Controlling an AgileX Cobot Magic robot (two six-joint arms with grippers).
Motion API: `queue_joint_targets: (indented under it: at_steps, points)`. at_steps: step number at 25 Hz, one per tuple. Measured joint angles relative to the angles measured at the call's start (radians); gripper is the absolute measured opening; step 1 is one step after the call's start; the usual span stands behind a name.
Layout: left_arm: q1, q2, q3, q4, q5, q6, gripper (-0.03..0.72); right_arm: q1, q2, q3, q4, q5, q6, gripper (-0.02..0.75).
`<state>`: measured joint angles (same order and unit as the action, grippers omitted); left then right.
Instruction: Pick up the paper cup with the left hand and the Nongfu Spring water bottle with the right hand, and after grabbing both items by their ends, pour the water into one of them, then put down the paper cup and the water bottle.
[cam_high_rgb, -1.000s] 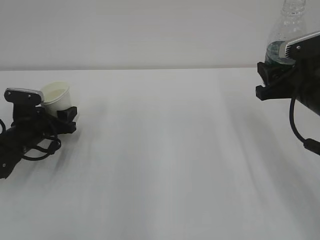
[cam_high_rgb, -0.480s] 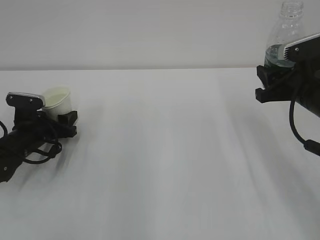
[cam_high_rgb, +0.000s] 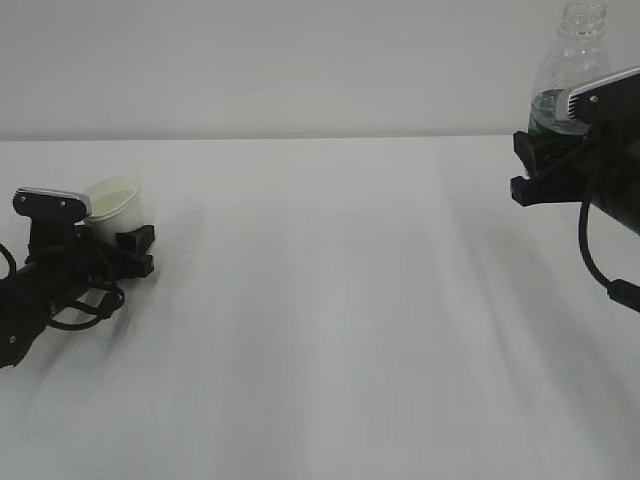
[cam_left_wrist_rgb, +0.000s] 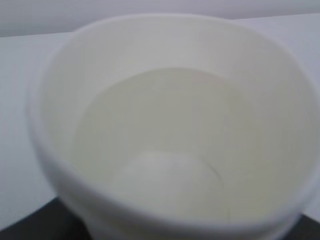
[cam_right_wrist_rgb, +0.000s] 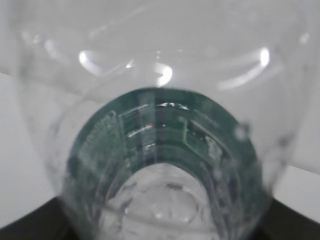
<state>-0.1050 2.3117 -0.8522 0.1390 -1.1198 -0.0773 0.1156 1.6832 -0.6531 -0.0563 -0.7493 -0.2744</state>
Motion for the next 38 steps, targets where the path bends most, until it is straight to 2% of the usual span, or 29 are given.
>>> queue_joint_targets:
  at_steps: [4, 9, 11, 18, 38]
  points:
    - [0.0, 0.0, 0.0, 0.007, -0.002, 0.0, 0.456, 0.0, 0.0, 0.0, 0.0, 0.0, 0.0, 0.428]
    - [0.0, 0.0, -0.002, 0.013, -0.018, 0.0, 0.56, 0.0, 0.0, 0.0, 0.0, 0.0, 0.0, 0.428]
    - [0.0, 0.0, -0.004, 0.013, -0.018, 0.0, 0.577, 0.0, 0.0, 0.0, 0.0, 0.0, 0.0, 0.428]
    - [0.0, -0.035, 0.006, 0.013, -0.022, 0.0, 0.585, 0.0, 0.0, 0.0, 0.0, 0.0, 0.0, 0.428]
    - [0.0, -0.192, 0.249, -0.013, -0.025, 0.0, 0.587, 0.0, 0.0, 0.0, 0.001, 0.0, 0.013, 0.428]
